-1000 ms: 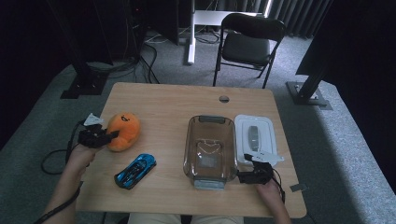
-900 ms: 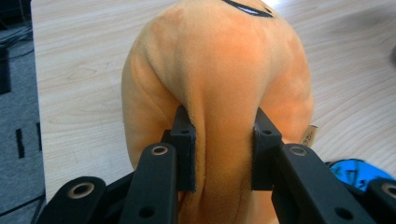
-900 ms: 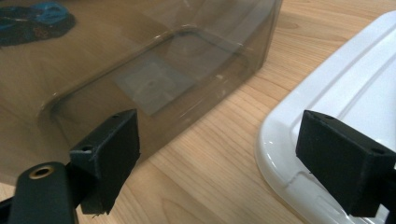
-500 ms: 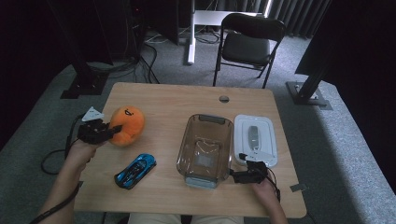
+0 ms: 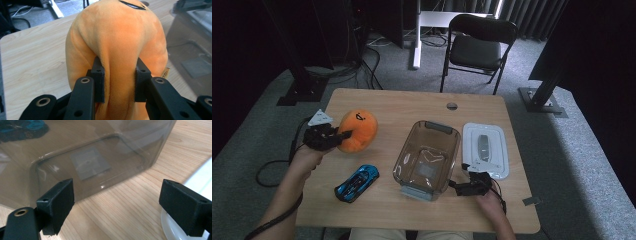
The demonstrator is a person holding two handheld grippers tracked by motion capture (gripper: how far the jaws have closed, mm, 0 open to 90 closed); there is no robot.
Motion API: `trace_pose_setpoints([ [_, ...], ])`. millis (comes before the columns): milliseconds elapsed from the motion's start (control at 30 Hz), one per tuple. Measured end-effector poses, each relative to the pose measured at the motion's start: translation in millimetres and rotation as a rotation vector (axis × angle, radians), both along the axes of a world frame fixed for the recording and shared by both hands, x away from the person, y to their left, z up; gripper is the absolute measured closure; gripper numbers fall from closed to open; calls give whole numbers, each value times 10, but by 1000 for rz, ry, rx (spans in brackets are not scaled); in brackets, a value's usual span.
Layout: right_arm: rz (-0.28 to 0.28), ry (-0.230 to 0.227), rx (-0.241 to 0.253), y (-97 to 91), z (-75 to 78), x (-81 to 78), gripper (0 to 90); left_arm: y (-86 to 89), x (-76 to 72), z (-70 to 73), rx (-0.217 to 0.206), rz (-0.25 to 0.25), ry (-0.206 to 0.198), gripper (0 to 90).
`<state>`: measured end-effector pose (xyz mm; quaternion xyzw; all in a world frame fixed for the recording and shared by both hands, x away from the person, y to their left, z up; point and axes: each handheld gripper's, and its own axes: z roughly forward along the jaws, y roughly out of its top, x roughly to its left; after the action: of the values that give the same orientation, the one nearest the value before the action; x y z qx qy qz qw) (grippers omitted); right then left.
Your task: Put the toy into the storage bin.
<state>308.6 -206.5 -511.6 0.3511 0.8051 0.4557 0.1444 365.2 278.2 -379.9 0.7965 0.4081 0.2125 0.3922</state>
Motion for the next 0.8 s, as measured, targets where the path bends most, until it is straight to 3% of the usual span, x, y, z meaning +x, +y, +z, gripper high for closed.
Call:
trace_pose_setpoints([
  [800,42,-20,-24,231,15,31,125,-541,44,436,8,-151,-48,702],
])
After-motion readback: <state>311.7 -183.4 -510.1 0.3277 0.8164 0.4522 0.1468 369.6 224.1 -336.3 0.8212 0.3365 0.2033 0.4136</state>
